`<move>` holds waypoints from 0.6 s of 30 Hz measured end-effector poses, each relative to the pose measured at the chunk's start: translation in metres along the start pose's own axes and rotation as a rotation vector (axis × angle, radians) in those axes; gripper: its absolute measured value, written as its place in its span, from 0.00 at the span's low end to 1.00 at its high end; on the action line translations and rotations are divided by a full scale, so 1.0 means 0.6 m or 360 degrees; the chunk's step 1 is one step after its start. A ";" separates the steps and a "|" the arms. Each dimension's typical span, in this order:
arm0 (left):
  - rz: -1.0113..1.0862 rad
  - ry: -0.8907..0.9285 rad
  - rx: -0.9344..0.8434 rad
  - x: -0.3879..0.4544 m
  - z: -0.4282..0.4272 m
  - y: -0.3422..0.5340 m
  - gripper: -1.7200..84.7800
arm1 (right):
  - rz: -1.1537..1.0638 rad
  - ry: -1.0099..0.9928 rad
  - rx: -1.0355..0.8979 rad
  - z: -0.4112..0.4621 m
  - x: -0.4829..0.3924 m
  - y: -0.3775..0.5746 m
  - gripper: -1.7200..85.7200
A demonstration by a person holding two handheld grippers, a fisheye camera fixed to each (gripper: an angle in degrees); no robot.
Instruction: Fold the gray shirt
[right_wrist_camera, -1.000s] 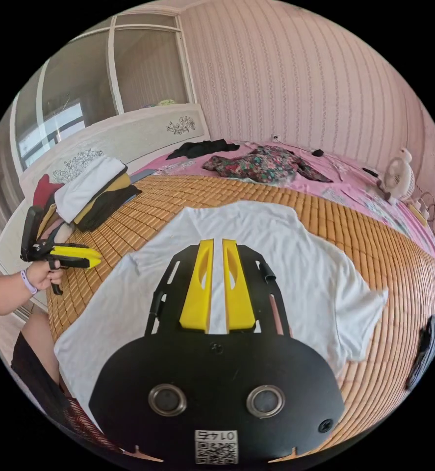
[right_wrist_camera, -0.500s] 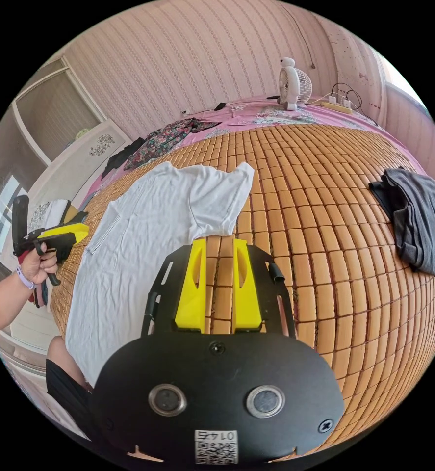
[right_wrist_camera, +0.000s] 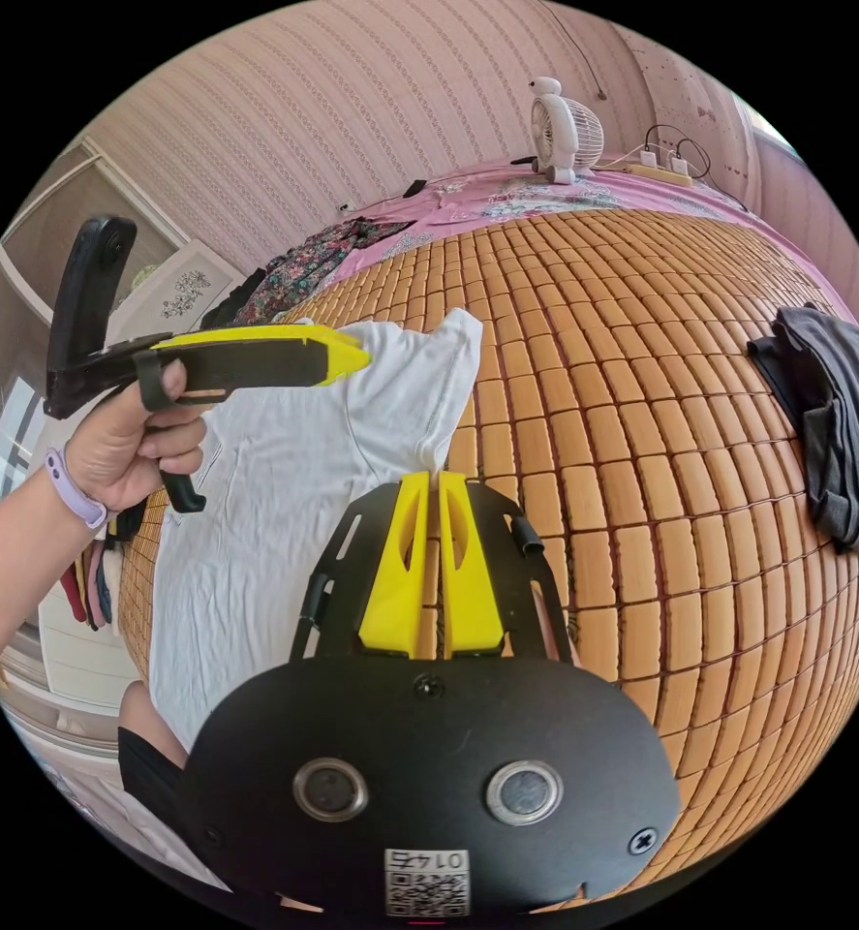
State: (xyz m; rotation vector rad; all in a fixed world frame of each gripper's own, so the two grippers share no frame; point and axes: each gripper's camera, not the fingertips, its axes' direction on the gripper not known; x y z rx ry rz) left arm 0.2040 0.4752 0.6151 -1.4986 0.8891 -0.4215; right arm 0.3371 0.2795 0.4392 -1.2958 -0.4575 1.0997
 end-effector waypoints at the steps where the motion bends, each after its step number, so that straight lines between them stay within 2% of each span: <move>1: 0.0010 -0.0016 -0.0001 0.006 0.019 -0.016 0.10 | -0.0008 0.0014 0.0000 -0.002 -0.004 0.000 0.04; 6: -0.0011 -0.0213 0.0021 0.026 0.077 -0.069 0.09 | -0.0030 0.0047 0.0003 -0.023 -0.019 -0.001 0.03; 13: 0.0075 -0.0581 -0.0191 0.020 0.153 -0.107 0.07 | -0.0038 0.0062 0.0003 -0.047 -0.034 0.002 0.04; 15: 0.0034 -0.0520 -0.0093 -0.003 0.124 -0.095 0.06 | -0.0037 0.0048 0.0007 -0.057 -0.037 0.005 0.04; 16: -0.0035 -0.0399 -0.0006 -0.027 0.092 -0.082 0.05 | -0.0048 0.0026 0.0026 -0.063 -0.039 0.007 0.05; 18: -0.0143 -0.0267 0.0119 -0.063 0.035 -0.055 0.04 | -0.0206 -0.0162 0.0283 -0.119 -0.058 0.025 0.06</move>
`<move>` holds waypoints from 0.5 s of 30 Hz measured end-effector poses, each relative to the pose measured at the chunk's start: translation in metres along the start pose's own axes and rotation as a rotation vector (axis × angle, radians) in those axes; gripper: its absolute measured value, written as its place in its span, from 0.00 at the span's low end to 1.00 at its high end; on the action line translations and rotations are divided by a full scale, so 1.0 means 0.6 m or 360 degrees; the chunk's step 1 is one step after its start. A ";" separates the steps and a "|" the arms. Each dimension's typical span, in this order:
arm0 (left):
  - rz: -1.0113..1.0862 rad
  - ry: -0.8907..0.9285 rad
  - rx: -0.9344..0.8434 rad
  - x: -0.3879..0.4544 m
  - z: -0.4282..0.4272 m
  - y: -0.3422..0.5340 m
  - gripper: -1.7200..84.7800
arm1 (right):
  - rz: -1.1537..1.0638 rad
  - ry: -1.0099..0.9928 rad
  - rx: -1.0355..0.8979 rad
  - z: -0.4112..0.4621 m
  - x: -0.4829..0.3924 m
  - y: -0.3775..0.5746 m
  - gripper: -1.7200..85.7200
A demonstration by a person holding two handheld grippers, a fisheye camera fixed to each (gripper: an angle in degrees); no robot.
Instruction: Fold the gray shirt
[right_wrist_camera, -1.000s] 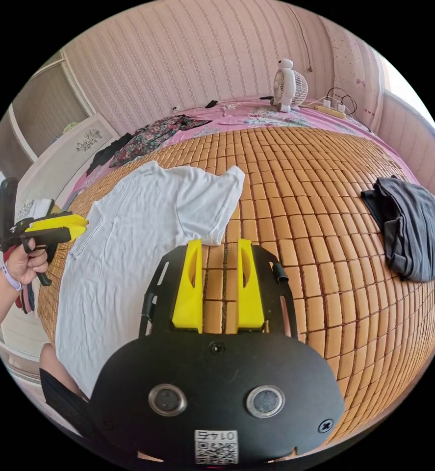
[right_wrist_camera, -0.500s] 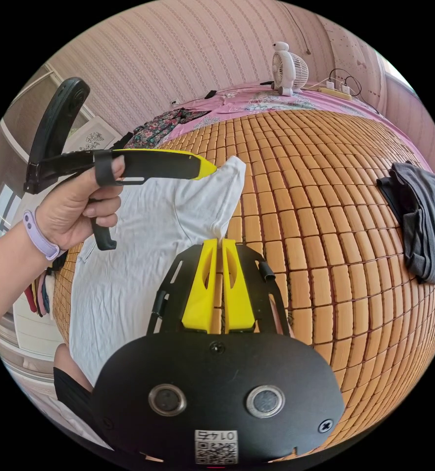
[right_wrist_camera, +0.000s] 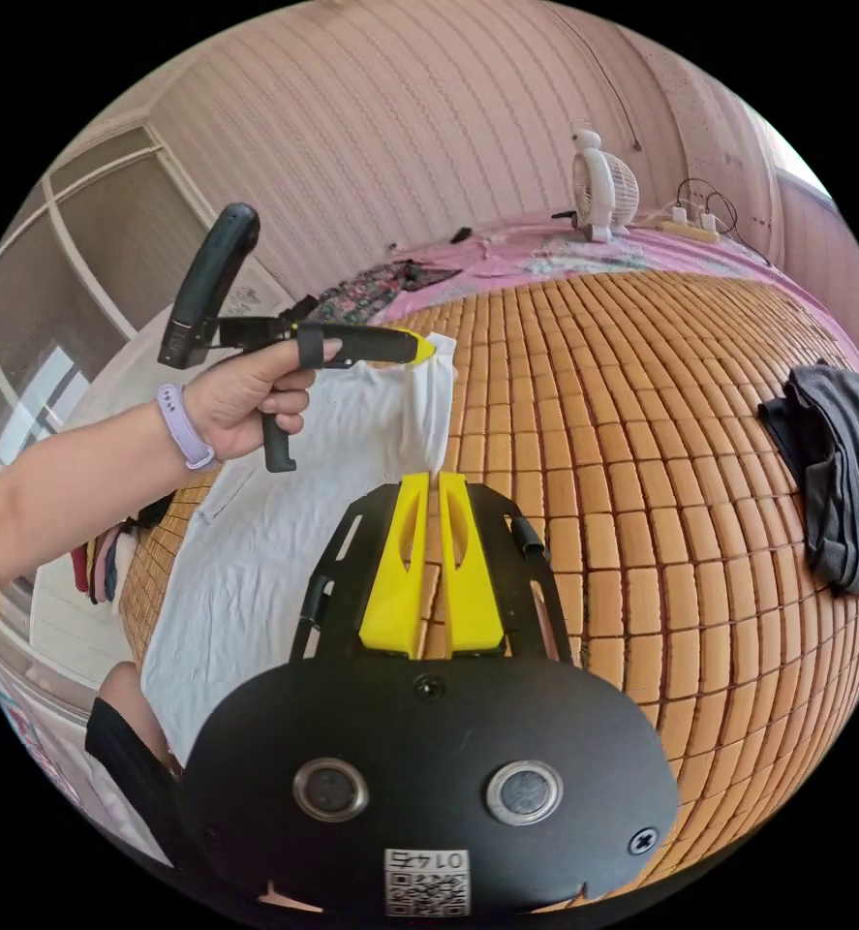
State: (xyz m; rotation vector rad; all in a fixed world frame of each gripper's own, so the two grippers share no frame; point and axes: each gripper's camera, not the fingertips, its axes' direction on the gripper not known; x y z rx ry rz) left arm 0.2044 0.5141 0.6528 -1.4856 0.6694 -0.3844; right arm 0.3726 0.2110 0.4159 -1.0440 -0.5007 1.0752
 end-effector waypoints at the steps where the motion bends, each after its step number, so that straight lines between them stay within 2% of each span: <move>1: -0.0038 0.0031 0.0081 -0.026 -0.042 0.019 0.03 | -0.0040 -0.0032 0.0035 -0.013 -0.009 -0.001 0.06; 5: -0.0033 -0.0042 0.0182 -0.100 -0.160 0.105 0.07 | -0.0288 -0.0218 0.0001 -0.049 -0.076 -0.012 0.09; 8: -0.0119 -0.0020 0.0104 -0.168 -0.194 0.177 0.10 | -0.0380 -0.0281 -0.0142 -0.033 -0.104 -0.012 0.10; 11: -0.0259 -0.0042 0.0088 -0.240 -0.230 0.250 0.12 | -0.0389 -0.0227 -0.0211 -0.007 -0.113 -0.022 0.10; 15: -0.0439 -0.0107 0.0169 -0.329 -0.280 0.326 0.12 | -0.0224 -0.0128 -0.0256 0.059 -0.092 -0.075 0.12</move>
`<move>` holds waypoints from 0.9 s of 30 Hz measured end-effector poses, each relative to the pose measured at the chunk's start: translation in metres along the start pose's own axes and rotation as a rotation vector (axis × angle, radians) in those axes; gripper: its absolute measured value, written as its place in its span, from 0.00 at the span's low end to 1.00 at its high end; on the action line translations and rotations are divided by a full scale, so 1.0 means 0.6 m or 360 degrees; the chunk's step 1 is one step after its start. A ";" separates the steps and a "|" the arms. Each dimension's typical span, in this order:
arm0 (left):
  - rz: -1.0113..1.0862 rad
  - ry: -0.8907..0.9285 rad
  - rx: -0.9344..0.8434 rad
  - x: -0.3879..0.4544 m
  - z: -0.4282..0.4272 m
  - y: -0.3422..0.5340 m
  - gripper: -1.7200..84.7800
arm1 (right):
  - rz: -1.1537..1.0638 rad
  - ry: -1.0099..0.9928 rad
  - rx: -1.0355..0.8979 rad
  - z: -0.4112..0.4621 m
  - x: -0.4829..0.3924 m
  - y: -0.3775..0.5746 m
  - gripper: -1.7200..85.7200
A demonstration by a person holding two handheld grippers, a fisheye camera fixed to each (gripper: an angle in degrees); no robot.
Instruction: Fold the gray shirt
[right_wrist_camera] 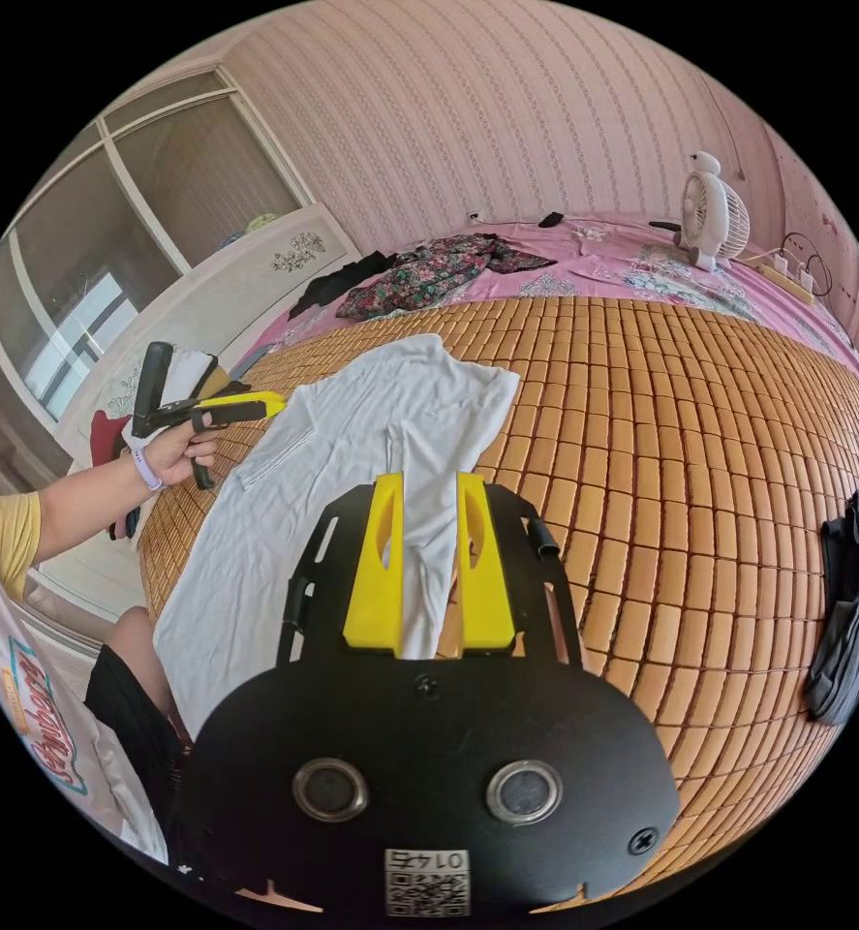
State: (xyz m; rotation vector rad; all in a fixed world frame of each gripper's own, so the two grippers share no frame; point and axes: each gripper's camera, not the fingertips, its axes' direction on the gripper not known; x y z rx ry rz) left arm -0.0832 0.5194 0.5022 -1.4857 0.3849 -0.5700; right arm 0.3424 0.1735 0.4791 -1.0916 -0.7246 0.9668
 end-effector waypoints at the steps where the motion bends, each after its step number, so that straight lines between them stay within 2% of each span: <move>1: -0.0054 -0.0063 -0.0004 -0.033 -0.011 0.007 0.12 | 0.0033 0.0010 -0.0015 0.012 0.008 -0.012 0.12; 7: -0.0265 -0.0477 0.0098 -0.153 -0.056 -0.002 0.13 | 0.0264 0.0149 -0.0077 0.107 0.060 -0.129 0.15; 13: -0.0557 -0.0324 -0.0113 -0.236 -0.019 -0.068 0.14 | 0.0296 0.0266 -0.0173 0.185 0.052 -0.201 0.09; 14: -0.0584 -0.0351 -0.0107 -0.240 -0.025 -0.076 0.12 | 0.0298 0.0361 -0.0214 0.192 0.047 -0.209 0.07; 17: -0.0530 -0.0391 -0.0105 -0.242 -0.044 -0.098 0.08 | 0.0229 0.0513 -0.0307 0.201 0.039 -0.221 0.02; 20: -0.0565 -0.0290 0.0003 -0.255 -0.078 -0.114 0.04 | 0.0208 0.0281 -0.0228 0.180 0.043 -0.227 0.02; 23: -0.0656 -0.0167 0.0116 -0.269 -0.128 -0.131 0.02 | 0.0210 0.0224 -0.0099 0.140 0.038 -0.236 0.02; 27: -0.0575 -0.0142 0.0267 -0.247 -0.226 -0.159 0.01 | 0.0116 0.0200 0.0049 0.063 0.007 -0.236 0.02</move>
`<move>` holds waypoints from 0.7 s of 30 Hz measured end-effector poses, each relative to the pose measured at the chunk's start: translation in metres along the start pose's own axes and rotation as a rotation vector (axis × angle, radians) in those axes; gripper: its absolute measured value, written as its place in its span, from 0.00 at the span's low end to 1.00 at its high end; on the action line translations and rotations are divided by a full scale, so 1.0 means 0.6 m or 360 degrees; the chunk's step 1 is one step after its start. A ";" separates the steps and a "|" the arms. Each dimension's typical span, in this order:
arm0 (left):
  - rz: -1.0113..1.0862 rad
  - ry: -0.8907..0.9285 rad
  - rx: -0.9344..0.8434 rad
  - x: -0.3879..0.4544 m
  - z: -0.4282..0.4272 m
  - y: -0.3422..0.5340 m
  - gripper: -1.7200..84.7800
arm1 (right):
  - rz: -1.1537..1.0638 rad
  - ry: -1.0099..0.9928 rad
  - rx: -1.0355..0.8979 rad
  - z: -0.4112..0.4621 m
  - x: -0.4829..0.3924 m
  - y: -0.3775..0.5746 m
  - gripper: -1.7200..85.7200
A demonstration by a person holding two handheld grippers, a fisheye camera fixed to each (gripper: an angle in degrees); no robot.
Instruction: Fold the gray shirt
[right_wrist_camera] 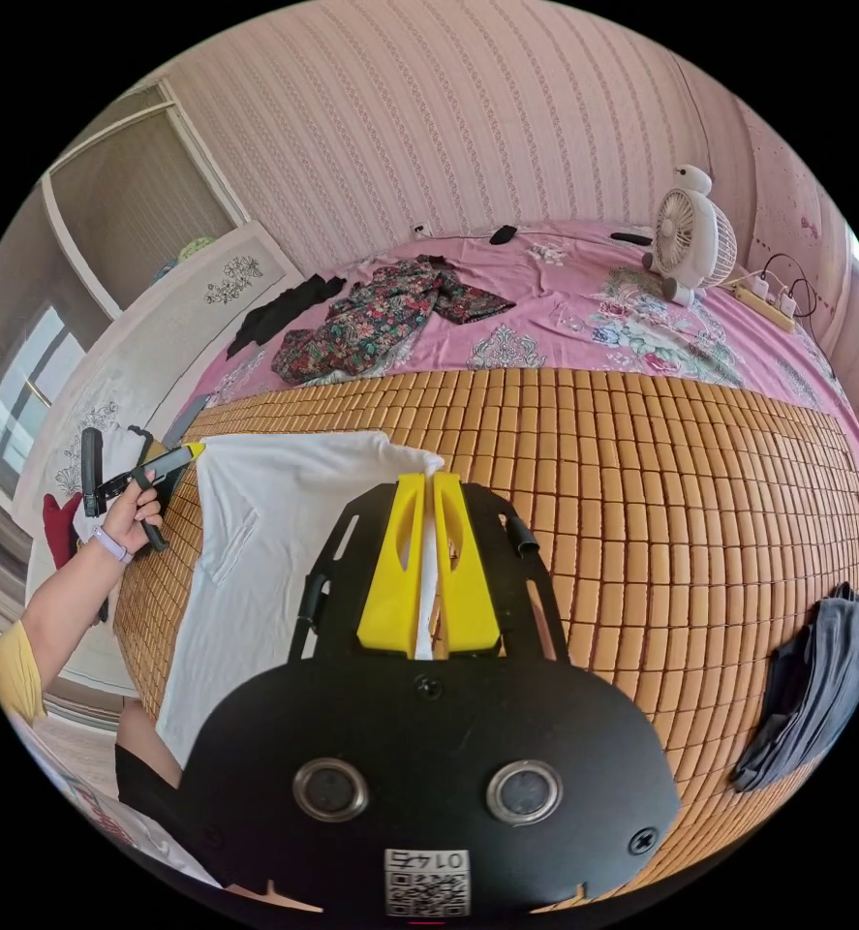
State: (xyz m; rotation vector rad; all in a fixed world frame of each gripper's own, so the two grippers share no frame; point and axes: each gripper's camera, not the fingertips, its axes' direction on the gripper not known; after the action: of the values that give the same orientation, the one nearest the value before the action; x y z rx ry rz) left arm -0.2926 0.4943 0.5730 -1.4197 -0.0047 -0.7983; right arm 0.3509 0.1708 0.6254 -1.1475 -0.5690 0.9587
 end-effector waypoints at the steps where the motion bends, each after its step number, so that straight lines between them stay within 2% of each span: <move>1: 0.0037 0.0016 0.0040 0.013 -0.038 -0.008 0.01 | 0.0001 -0.0010 0.0024 -0.014 -0.002 0.004 0.02; 7: 0.0255 0.0216 0.0155 0.079 -0.254 0.027 0.01 | -0.0005 -0.0126 0.0119 -0.165 -0.026 0.099 0.02; 10: 0.0487 0.0207 0.0161 0.101 -0.366 0.115 0.01 | -0.0139 -0.0164 0.0042 -0.224 -0.049 0.198 0.04; 13: 0.0592 0.0159 0.0011 0.096 -0.436 0.248 0.01 | -0.0220 -0.0297 -0.0080 -0.249 -0.066 0.339 0.06; 15: 0.0517 0.0175 -0.0043 0.077 -0.456 0.339 0.02 | -0.0152 -0.0338 -0.0153 -0.240 -0.070 0.455 0.07; 17: 0.0404 0.0143 -0.0213 0.056 -0.460 0.444 0.03 | -0.0079 -0.0286 -0.0277 -0.220 -0.073 0.525 0.08; 21: 0.0175 0.0181 -0.0325 0.038 -0.484 0.551 0.05 | 0.0049 -0.0285 -0.0373 -0.194 -0.087 0.621 0.09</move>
State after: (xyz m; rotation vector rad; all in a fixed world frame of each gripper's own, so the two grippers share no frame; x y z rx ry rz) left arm -0.2434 0.2111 0.2389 -1.5502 0.2468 -0.8044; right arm 0.2923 0.1059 0.2415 -1.2884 -0.8273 1.0480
